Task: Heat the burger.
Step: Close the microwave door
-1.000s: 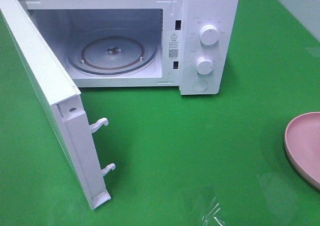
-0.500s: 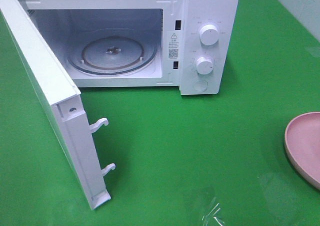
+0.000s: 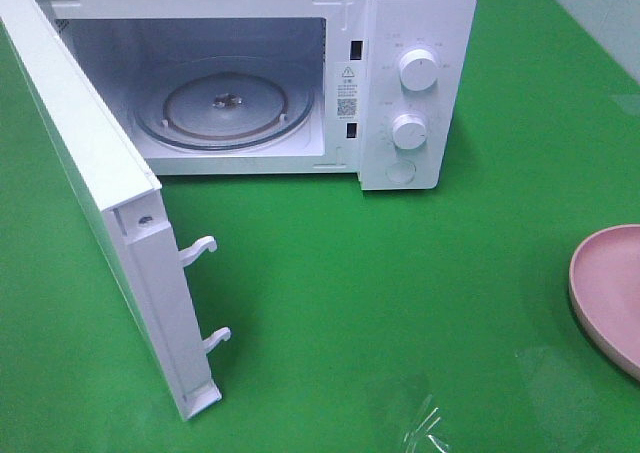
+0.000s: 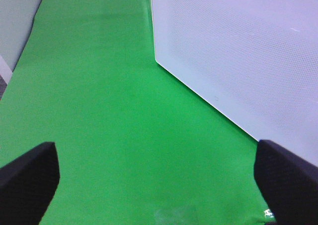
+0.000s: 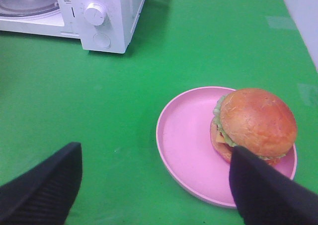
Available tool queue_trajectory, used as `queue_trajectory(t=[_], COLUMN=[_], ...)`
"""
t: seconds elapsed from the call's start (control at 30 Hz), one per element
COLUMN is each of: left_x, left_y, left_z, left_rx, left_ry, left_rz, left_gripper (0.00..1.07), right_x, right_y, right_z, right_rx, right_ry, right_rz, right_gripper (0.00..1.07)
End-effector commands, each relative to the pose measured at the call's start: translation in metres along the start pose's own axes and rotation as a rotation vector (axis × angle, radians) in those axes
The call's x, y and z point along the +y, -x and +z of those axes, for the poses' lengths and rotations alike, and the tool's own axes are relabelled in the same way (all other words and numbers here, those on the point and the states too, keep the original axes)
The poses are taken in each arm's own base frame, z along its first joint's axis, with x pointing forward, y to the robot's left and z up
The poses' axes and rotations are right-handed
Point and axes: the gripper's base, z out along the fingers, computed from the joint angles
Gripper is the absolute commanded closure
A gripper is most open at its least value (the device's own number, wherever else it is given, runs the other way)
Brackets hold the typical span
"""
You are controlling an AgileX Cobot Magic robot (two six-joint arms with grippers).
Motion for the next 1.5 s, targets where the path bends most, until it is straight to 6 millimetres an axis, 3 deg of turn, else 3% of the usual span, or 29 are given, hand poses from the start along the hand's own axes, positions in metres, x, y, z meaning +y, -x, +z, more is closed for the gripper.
queue_trajectory(t=[0.03,0.2,0.37,0.5,0.53,0.57,0.6,0.63,0.67,0.7,0.73,0.77,1.0,1.07,1.33,1.43,1.5], left_x=[0.0,0.001,0.005,0.008,0.009,0.01,0.01,0.011,0.011,0.011,0.011,0.012,0.013,0.013,0.011,0.01,0.011], left_y=[-0.001,-0.001,0.015,0.024,0.031,0.038,0.038,0.045,0.045,0.052,0.052,0.057,0.063,0.058,0.035,0.03,0.025], left_z=[-0.001,-0.001,-0.006,0.0,0.006,0.012,0.012,0.019,0.019,0.027,0.027,0.036,0.071,0.094,0.125,0.133,0.15], left_rx=[-0.027,-0.028,-0.075,-0.082,-0.082,-0.094,-0.094,-0.11,-0.11,-0.125,-0.125,-0.138,-0.207,-0.28,-0.437,-0.431,-0.384], left_ry=[0.002,0.013,0.049,0.078,0.084,0.083,0.083,0.081,0.081,0.081,0.081,0.082,0.082,0.082,0.079,0.075,0.067], left_rz=[-0.006,0.001,0.02,0.039,0.04,0.038,0.038,0.037,0.037,0.039,0.039,0.046,0.056,0.064,0.067,0.064,0.056], left_gripper=[0.07,0.07,0.08,0.15,0.26,0.44,0.44,0.67,0.67,0.93,0.93,1.07,1.07,1.07,1.07,1.07,1.07], right_x=[0.0,0.0,0.0,0.0,0.0,0.0,0.0,0.0,0.0,0.0,0.0,0.0,0.0,0.0,0.0,0.0,0.0], right_y=[-0.001,-0.001,-0.001,-0.001,-0.001,-0.001,-0.001,-0.001,-0.001,-0.001,-0.001,-0.001,-0.001,-0.001,-0.001,-0.001,-0.001], right_z=[-0.003,-0.003,-0.003,-0.003,-0.003,-0.003,-0.003,-0.003,-0.003,-0.003,-0.003,-0.003,-0.003,-0.003,-0.003,-0.003,-0.003], right_rx=[-0.037,-0.037,-0.037,-0.037,-0.037,-0.037,-0.037,-0.037,-0.037,-0.037,-0.037,-0.037,-0.037,-0.037,-0.037,-0.037,-0.037], right_ry=[-0.007,-0.007,-0.007,-0.007,-0.007,-0.007,-0.007,-0.007,-0.007,-0.007,-0.007,-0.007,-0.007,-0.007,-0.007,-0.007,-0.007], right_rz=[0.001,0.001,0.001,0.001,0.001,0.001,0.001,0.001,0.001,0.001,0.001,0.001,0.001,0.001,0.001,0.001,0.001], right_gripper=[0.31,0.31,0.31,0.31,0.31,0.31,0.31,0.31,0.31,0.31,0.31,0.31,0.31,0.31,0.31,0.31,0.31])
